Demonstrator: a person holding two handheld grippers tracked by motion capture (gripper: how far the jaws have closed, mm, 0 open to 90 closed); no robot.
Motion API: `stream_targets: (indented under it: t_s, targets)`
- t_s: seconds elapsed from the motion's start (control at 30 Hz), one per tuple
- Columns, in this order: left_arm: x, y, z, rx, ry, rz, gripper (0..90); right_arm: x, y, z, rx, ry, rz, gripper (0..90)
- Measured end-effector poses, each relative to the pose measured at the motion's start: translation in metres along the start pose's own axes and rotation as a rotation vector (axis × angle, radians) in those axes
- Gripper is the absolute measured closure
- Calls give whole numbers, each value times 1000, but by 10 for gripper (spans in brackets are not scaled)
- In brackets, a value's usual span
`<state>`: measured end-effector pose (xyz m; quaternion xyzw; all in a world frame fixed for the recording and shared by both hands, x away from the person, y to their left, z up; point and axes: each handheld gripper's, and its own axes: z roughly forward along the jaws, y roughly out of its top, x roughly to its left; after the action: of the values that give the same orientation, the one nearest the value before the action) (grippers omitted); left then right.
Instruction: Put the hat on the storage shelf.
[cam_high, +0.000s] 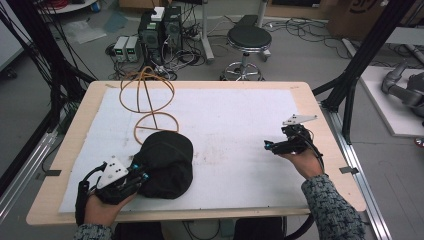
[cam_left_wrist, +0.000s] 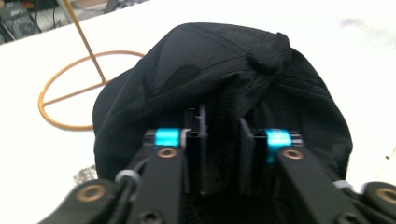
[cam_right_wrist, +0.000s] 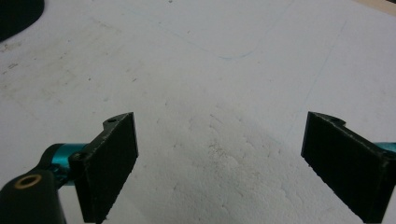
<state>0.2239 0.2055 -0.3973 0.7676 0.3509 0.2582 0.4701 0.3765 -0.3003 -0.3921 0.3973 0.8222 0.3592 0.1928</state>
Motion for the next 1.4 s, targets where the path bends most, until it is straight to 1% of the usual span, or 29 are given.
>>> stream_targets:
  t_s: [0.03,0.07,0.13,0.2,0.33,0.47,0.67,0.73,0.77,0.83,0.9,0.97,1.03,1.17,1.2,1.27,1.3,1.4]
  targets:
    - [0,0,-1,-7,-1,8,825,0,0,0,1,0,0,106]
    - [1,0,-1,-11,-5,7,839,0,0,0,0,-1,-3,106]
    - [1,1,-2,-24,-13,23,857,0,0,0,1,0,-1,106]
    - [2,3,-1,-36,-34,42,866,0,0,0,0,1,-3,106]
    - [5,8,-1,-53,-53,77,872,0,0,1,3,-3,0,106]
    - [9,17,-2,-86,-92,85,874,-2,-1,0,3,-4,4,106]
    - [17,33,0,-108,-166,120,876,-3,-1,-2,2,-8,1,106]
    - [19,38,1,-110,-182,124,876,-3,-2,-2,4,-8,5,106]
    - [21,42,1,-113,-198,130,876,-3,-2,-3,4,-8,11,106]
    - [24,48,2,-123,-223,129,876,-4,-2,-3,2,-8,11,106]
    - [26,54,3,-124,-249,142,876,-5,-3,-4,0,-11,5,106]
    - [29,61,5,-127,-271,157,876,-6,-3,-5,1,-14,14,106]
    - [31,67,5,-128,-285,169,876,-7,-4,-6,3,-15,19,106]
    - [37,81,5,-146,-313,173,876,-8,-5,-7,2,-22,26,106]
    - [38,84,5,-150,-319,169,876,-8,-5,-8,2,-23,25,106]
    - [39,90,5,-157,-331,176,876,-9,-5,-8,0,-22,27,106]
    - [40,93,4,-156,-334,187,876,-9,-5,-7,1,-21,25,106]
    - [40,106,1,-171,-354,204,876,-9,-5,-7,6,-22,26,106]
